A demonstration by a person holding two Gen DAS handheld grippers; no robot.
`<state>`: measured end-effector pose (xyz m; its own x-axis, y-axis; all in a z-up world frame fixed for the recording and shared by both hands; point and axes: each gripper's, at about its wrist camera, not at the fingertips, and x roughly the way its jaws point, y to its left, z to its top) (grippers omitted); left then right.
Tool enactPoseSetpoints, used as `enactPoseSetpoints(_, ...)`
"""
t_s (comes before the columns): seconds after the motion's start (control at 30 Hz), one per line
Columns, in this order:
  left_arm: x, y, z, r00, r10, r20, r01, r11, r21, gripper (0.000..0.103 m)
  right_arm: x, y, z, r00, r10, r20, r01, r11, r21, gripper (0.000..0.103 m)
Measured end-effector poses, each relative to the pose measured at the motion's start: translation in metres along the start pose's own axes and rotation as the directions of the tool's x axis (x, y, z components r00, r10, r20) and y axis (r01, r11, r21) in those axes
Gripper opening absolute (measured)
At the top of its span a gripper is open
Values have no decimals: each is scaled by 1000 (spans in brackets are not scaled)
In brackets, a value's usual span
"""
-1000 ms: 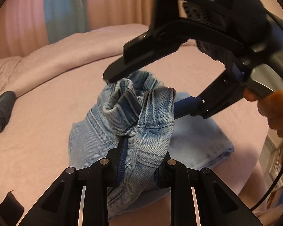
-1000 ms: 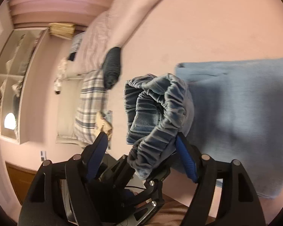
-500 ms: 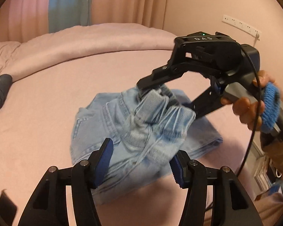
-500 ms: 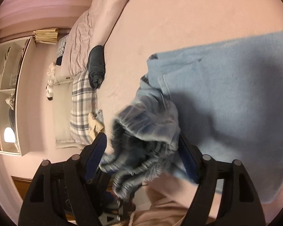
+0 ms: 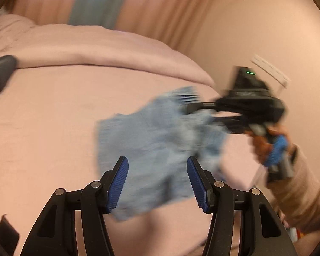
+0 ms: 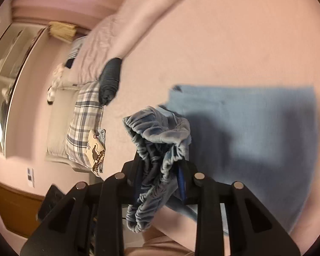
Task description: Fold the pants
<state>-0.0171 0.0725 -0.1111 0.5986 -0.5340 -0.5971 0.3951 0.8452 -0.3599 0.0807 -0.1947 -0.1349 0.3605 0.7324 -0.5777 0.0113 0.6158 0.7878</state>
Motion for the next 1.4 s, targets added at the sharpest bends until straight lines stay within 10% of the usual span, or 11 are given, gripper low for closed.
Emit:
enactPoseSetpoints(0.7, 97, -12, 15, 983, 66, -170, -54, 996, 75, 56, -62, -109, -26, 990, -89, 109, 79, 993, 90, 29)
enactPoseSetpoints(1.0, 113, -40, 26, 977, 91, -191, -60, 985, 159, 56, -89, -122, -35, 961, -225, 162, 206, 970, 126, 63)
enactPoseSetpoints(1.13, 137, -60, 39, 973, 106, -205, -58, 972, 226, 56, -116, -79, -39, 881, -360, 306, 382, 924, -13, 53)
enactPoseSetpoints(1.3, 179, -81, 45, 952, 119, -281, -39, 961, 275, 56, -86, -40, -42, 928, -282, 245, 334, 920, -205, 29)
enactPoseSetpoints(1.4, 205, -93, 42, 929, 167, -330, -52, 942, 331, 56, -59, -44, -52, 913, -374, 164, 406, 874, -265, 23)
